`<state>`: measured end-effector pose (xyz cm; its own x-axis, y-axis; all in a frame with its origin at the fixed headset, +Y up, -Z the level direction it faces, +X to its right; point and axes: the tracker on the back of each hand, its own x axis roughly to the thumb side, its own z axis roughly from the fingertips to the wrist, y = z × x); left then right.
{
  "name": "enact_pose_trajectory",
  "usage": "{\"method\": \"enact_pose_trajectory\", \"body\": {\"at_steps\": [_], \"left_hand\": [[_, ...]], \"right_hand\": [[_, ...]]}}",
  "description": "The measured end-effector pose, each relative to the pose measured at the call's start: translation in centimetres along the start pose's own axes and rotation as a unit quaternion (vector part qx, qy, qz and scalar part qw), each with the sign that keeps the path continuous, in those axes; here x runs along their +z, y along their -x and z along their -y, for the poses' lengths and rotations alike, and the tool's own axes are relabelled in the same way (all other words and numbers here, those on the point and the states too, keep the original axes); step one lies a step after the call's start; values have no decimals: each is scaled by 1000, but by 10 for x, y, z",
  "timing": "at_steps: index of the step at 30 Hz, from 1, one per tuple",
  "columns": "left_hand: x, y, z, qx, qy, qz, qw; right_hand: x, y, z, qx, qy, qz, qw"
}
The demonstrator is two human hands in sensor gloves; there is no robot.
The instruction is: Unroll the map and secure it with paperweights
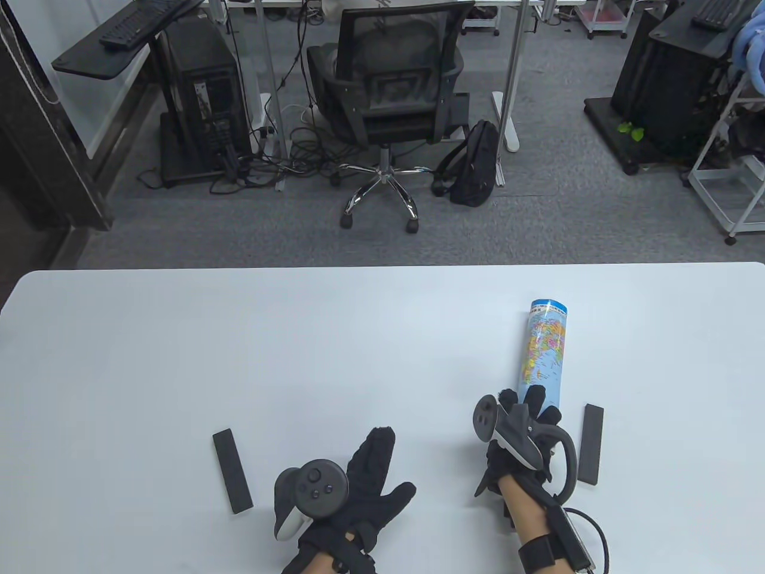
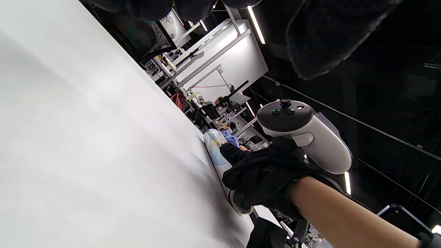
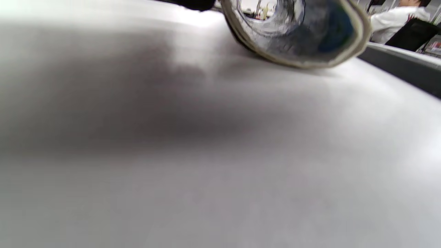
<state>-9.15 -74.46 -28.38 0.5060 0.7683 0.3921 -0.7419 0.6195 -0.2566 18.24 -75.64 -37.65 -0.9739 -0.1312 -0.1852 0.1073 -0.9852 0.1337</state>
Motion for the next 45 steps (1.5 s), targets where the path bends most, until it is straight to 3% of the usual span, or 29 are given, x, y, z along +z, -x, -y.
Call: {"method": "enact_pose_trajectory", "body": {"at_steps": [9,14,19,22,25,33,37,45], "left_hand": [[0,-1,-1,1,-3,3,1000],[1,-2,-2,5,-11,9,1000],[2,-4,-1,4,-10,13,1000],[2,-4,0,6,-11,13,1000],[3,-3,-1,18,-16,10,1000],[3,-1,0,45,-23,-2,999],[2,3,2,77,-21,-14,997],[3,14,17,205,10,-66,976]], "right_hand": [[6,6,10,30,54,-2,998],[22,17,40,-31,110,12,993],[49,28,67,-146,174,62,972],[65,34,76,-241,193,101,946],[74,38,78,-345,169,133,914],[95,26,59,-546,96,230,800],[104,14,42,-600,34,250,760],[118,-6,25,-655,-11,290,698]]}}
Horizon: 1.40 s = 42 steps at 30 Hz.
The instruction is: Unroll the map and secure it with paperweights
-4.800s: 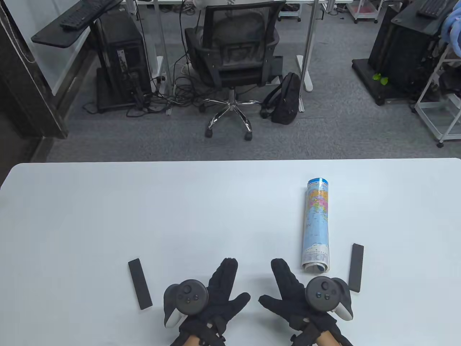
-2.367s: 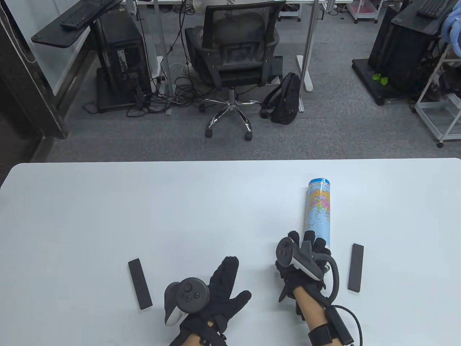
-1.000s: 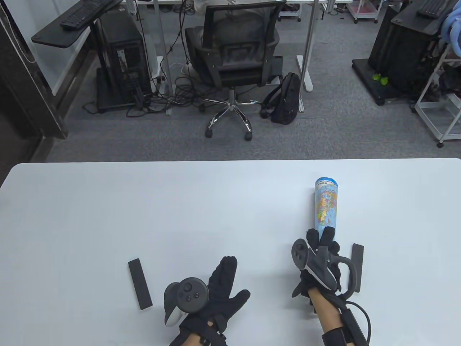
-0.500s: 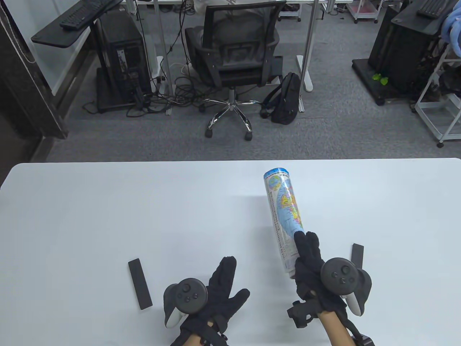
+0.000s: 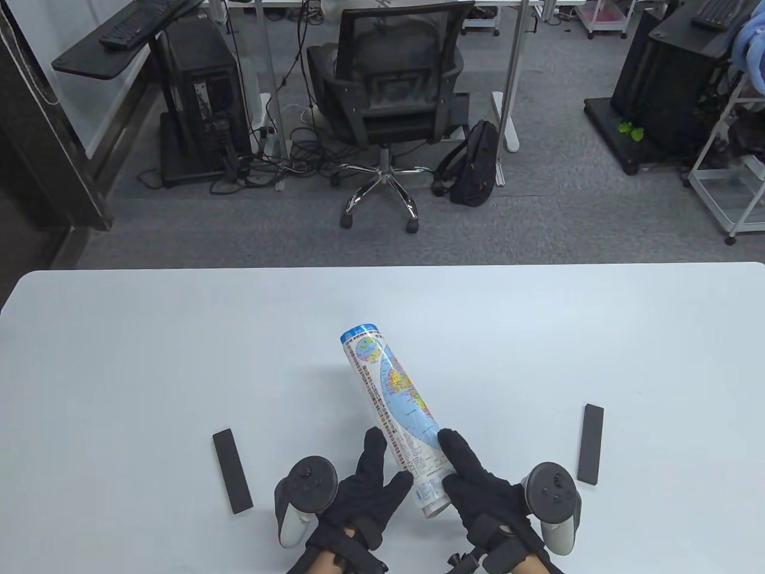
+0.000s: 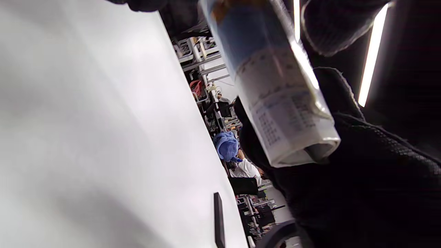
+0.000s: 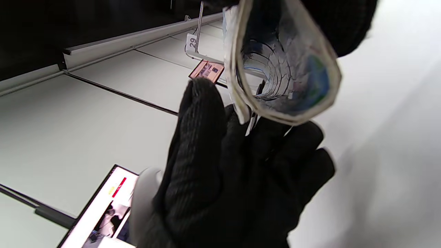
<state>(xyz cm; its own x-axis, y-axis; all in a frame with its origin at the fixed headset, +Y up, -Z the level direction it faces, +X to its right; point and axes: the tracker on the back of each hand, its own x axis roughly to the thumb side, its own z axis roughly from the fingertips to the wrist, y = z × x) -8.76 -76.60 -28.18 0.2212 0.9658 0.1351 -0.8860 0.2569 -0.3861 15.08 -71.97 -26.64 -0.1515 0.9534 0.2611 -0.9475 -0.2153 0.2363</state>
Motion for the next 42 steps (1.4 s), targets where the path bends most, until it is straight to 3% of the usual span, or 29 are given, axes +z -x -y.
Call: {"method": "enact_pose_trajectory", "body": {"at_steps": [5,14,19,22,26,31,37,42], "left_hand": [[0,5,6,125,12,-3,992],[4,5,4,262,-36,-12,964],[7,4,-3,223,-69,-18,972],[9,1,-8,158,-102,-35,982],[9,-8,-10,39,-100,-37,994],[8,-23,2,-89,-84,-21,992],[7,-27,11,-103,-65,-2,993],[6,-18,9,-44,-47,9,998]], "right_hand": [[2,2,-14,-36,-41,11,998],[-3,10,-17,-86,-98,9,991],[-5,13,-21,-42,-132,-3,990],[-6,15,-22,16,-173,-18,985],[-6,16,-22,55,-156,-15,986],[-4,17,-23,77,-127,-11,989],[-2,18,-19,63,-113,-10,991],[-3,20,-17,44,-114,-13,992]]}}
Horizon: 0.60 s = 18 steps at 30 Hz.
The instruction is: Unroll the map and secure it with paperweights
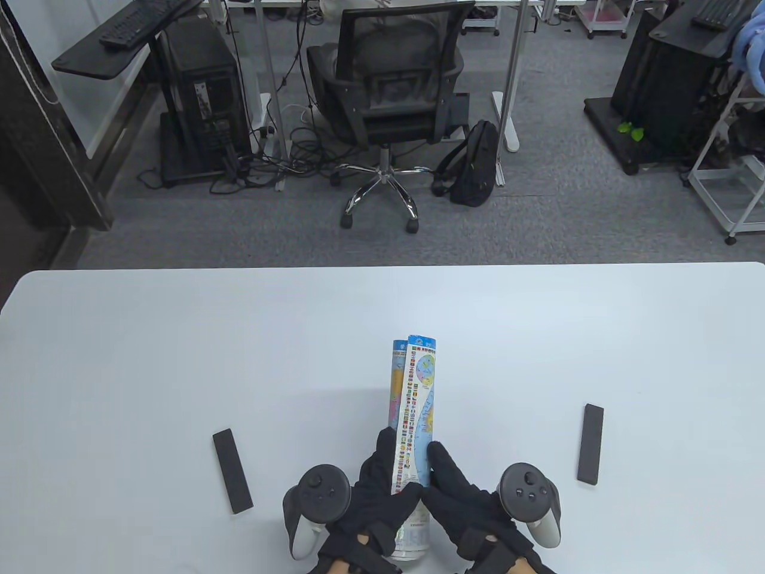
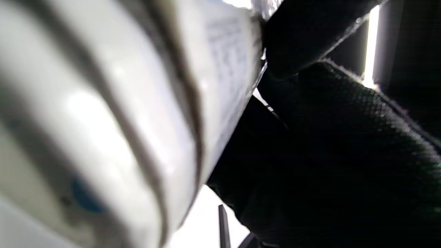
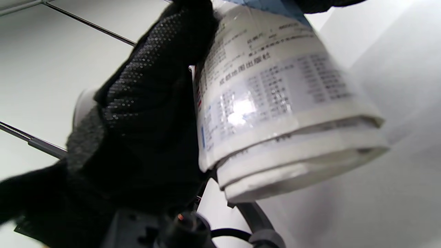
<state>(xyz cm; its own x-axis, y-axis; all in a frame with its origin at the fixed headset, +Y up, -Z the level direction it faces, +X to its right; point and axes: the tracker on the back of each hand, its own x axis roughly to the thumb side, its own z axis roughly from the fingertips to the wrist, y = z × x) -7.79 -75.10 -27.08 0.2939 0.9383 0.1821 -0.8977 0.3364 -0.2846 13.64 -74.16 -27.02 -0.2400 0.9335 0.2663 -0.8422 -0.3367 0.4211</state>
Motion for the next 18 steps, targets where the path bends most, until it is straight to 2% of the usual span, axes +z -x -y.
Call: {"method": "enact_pose_trajectory", "body": {"at_steps": [9,14,18], "left_hand": [[-1,9,-1,121,8,9,993],[-4,9,-3,83,15,12,996],[-7,12,1,40,45,2,998]], "right_hand": [[1,8,9,-49,22,-11,998],[1,11,11,-63,27,-18,997],[2,11,8,-54,33,-28,998]]}}
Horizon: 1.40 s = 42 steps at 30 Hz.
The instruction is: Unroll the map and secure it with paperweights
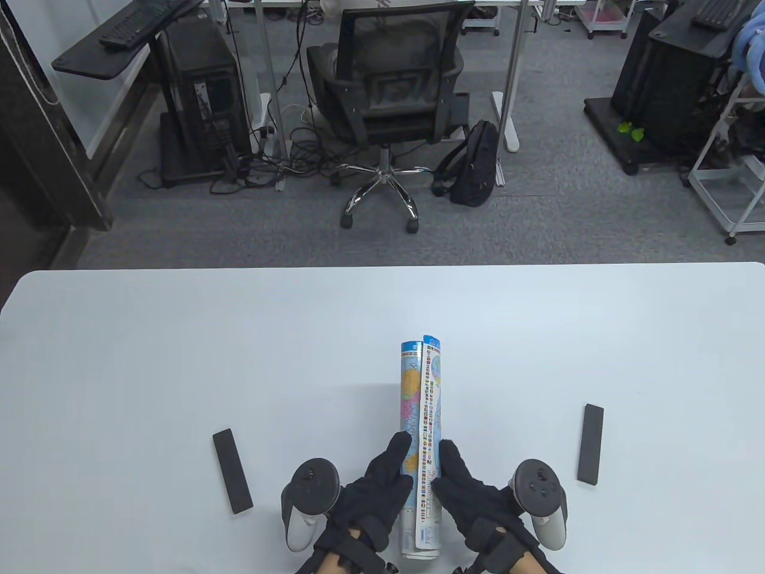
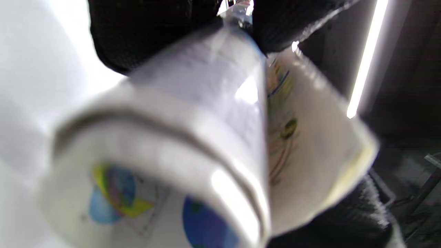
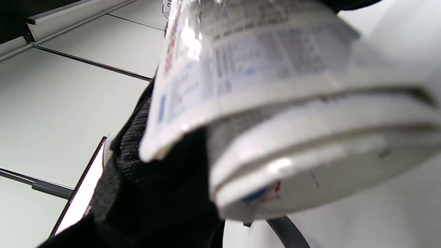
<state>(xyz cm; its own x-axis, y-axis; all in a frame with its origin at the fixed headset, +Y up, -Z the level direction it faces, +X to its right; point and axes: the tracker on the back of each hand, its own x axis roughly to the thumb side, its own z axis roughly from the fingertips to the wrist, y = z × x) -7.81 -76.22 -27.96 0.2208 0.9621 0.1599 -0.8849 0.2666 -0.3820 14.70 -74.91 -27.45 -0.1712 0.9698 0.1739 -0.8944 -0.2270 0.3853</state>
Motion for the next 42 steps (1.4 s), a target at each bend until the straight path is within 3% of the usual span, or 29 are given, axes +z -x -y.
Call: {"method": "enact_pose_trajectory", "body": {"at_steps": [6,13,18,20,23,28,32,38,42], "left_hand": [[-2,5,6,17,8,-28,999],[1,-5,-4,-24,-42,-20,999],[4,-8,-9,-49,-65,-36,996],[4,-7,-8,-60,-68,-49,995],[3,-5,-6,-73,-65,-65,993],[2,-2,-4,-100,-62,-99,988],[2,2,-3,-109,-57,-117,985],[2,5,0,-139,-55,-132,980],[1,4,2,-155,-55,-133,977]], "right_hand": [[-1,3,-1,1,-8,-10,1000],[-2,1,-3,11,-10,-9,1000],[1,-3,8,13,43,7,999],[2,-7,12,31,58,23,998],[1,-13,12,84,40,40,995],[-2,-18,-1,250,-34,45,967],[-6,-12,-12,365,-103,3,925],[-12,4,-14,415,-136,-48,898],[-14,19,-16,456,-187,-108,863]]}}
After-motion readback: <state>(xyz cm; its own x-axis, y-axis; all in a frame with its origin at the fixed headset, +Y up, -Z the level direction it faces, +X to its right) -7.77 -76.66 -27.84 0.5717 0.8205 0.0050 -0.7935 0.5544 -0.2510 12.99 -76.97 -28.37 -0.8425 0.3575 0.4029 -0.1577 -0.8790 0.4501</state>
